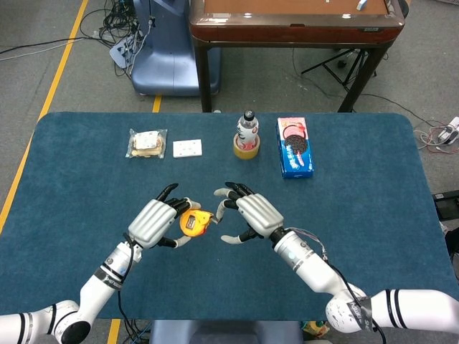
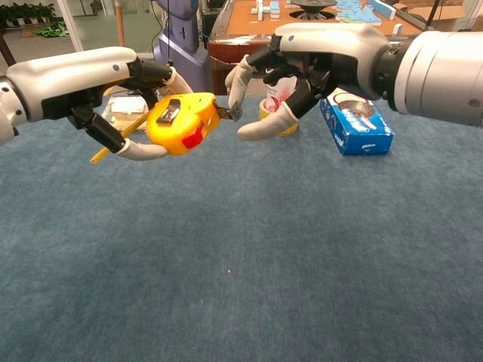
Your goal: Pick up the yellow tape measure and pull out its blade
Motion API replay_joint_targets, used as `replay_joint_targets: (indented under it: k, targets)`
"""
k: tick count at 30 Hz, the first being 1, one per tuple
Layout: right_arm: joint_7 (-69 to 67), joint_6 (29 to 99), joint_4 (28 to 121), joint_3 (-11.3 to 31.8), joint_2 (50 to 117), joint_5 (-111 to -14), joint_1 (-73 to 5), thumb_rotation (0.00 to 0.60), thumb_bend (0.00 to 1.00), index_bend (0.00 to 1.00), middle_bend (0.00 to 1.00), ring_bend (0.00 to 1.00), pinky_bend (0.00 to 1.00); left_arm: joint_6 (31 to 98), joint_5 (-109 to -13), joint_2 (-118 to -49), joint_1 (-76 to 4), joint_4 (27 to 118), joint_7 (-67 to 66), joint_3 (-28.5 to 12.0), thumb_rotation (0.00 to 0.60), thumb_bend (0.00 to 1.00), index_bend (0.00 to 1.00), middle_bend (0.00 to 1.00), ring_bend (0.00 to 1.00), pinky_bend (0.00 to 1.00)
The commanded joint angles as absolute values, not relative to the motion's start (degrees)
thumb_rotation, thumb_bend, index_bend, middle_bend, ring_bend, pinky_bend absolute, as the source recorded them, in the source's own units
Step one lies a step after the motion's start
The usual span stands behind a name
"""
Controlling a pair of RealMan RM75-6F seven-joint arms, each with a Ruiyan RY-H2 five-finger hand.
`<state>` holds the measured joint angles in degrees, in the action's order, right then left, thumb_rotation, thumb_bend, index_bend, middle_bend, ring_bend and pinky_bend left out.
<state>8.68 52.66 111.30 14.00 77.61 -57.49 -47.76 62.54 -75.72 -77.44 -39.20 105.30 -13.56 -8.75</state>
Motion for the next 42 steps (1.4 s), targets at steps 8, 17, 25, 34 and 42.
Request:
replay_joint_targets:
  k: [8, 17, 25, 34, 42]
  targets:
    - [8.55, 53.02, 110.59, 14.11, 78.15, -57.04, -48.14, 0.600, 0.26, 0.53, 0.19, 0.00, 0.03, 62.41, -75.81, -77.55, -39.22, 105.16, -13.57, -8.69, 0.600, 0.25, 0.55, 0.54, 0.36, 0.00]
    - [8.79, 53.27, 110.47, 13.84, 78.21, -56.58, -48.29, 0.600, 0.26, 0.58, 0.23, 0.00, 0.03, 62.23, -75.59, -77.62, -39.19, 104.46, -13.18, -8.72, 0.600, 0.25, 0.55, 0.54, 0.36, 0.00]
    - [8.63, 53.45, 110.07, 13.75, 78.27, -56.02, -48.29, 0.600, 0.28, 0.58, 0.24, 0.00, 0.03, 62.17, -75.65, -77.63, -39.16, 104.30, -12.87, -8.73, 0.600, 0.25, 0.55, 0.54, 0.36, 0.00]
    - [8.54, 53.91, 109.76, 14.05, 78.51, -55.77, -48.38, 0.600, 0.33, 0.59, 0.24, 0.00, 0.03, 62.25, -75.82, -77.53, -39.22, 104.58, -12.99, -8.86, 0.600, 0.25, 0.55, 0.54, 0.35, 0.00]
    - [8.36, 54.28, 109.63, 14.23, 78.70, -55.70, -48.35, 0.600, 0.40, 0.59, 0.25, 0.00, 0.03, 62.33, -75.87, -77.36, -39.23, 104.86, -13.03, -8.98, 0.600, 0.25, 0.55, 0.54, 0.35, 0.00]
